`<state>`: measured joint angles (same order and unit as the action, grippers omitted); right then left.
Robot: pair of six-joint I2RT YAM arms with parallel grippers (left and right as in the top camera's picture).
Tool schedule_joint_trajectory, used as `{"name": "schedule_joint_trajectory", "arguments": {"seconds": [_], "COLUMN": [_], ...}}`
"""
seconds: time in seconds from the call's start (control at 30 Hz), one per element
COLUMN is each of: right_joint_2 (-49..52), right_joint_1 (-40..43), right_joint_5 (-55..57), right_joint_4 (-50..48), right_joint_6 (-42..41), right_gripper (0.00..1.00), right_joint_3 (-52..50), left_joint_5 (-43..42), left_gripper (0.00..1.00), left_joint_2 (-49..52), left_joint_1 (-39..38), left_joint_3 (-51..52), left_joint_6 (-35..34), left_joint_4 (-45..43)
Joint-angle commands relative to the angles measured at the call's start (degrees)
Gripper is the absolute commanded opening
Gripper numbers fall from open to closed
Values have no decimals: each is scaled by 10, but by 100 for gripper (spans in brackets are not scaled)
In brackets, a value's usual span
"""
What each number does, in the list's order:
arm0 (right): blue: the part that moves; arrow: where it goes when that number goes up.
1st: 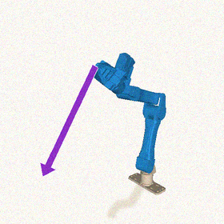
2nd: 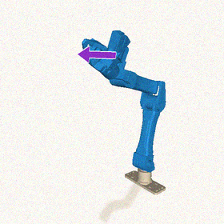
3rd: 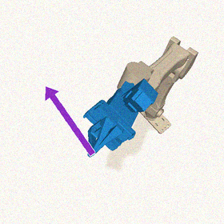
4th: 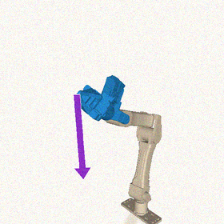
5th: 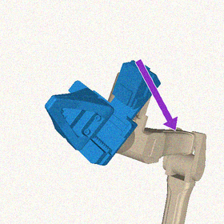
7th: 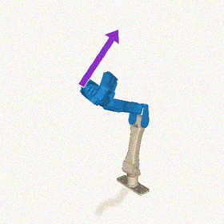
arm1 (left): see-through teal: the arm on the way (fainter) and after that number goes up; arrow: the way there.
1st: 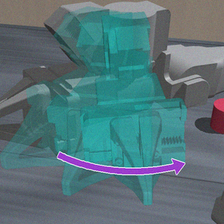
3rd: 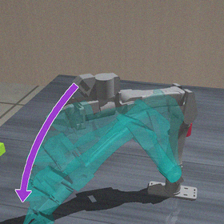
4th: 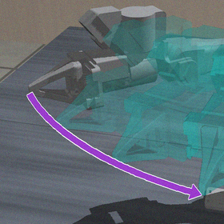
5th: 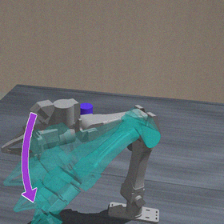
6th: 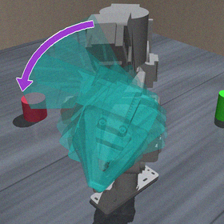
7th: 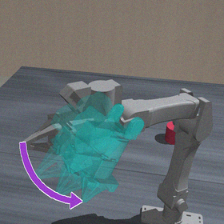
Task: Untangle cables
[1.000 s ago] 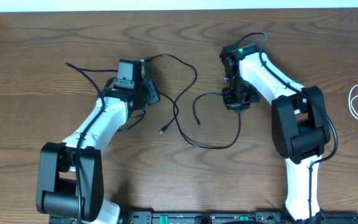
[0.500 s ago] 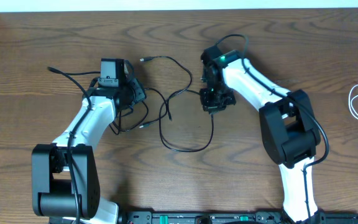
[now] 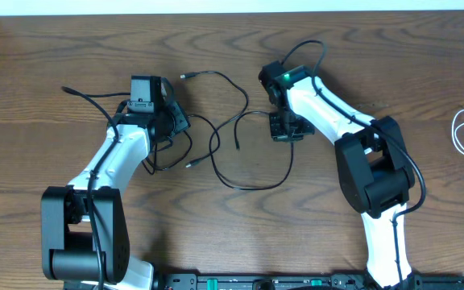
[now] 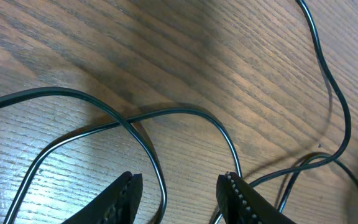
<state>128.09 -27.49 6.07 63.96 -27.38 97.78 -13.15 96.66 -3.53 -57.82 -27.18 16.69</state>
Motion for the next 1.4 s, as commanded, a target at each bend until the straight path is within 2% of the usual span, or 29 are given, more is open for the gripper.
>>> {"name": "schedule_joint_trajectory", "arguments": {"seconds": [0.0,0.13,0.37,0.43,0.57,0.8,0.93,1.13,1.23,1.3,1.37], "right_joint_2": [9,4,-18,-18,-17,-17,-17,-17,-17,-17,-17], "right_joint_1": [-3,-3,-5,-7,-19,-54,-69,-90,-93,-93,-93], "right_joint_5": [35,15,-78,-94,-150,-152,-152,-148,-122,-98,-81], "right_joint_4": [-1,-14,-13,-16,-42,-101,-168,-281,-295,-288,-276], "right_joint_6": [-28,-18,48,47,47,23,-9,-24,-24,-26,-26], "right_gripper": [18,19,41,41,38,36,28,23,17,1,1], "right_joint_3": [0,10,124,140,129,67,19,-53,-72,-76,-76], "left_joint_5": [8,8,8,8,8,8,8,8,8,8,8], "left_gripper": [44,44,45,45,45,45,45,45,45,45,45], "left_joint_2": [-2,-2,-2,-2,-2,-2,-2,-2,-2,-2,-2], "left_joint_1": [1,1,1,1,1,1,1,1,1,1,1], "left_joint_3": [-6,-6,-6,-6,-6,-6,-6,-6,-6,-6,-6], "left_joint_6": [-1,-1,-1,-1,-1,-1,-1,-1,-1,-1,-1], "left_joint_4": [3,3,3,3,3,4,4,4,4,4,4]}}
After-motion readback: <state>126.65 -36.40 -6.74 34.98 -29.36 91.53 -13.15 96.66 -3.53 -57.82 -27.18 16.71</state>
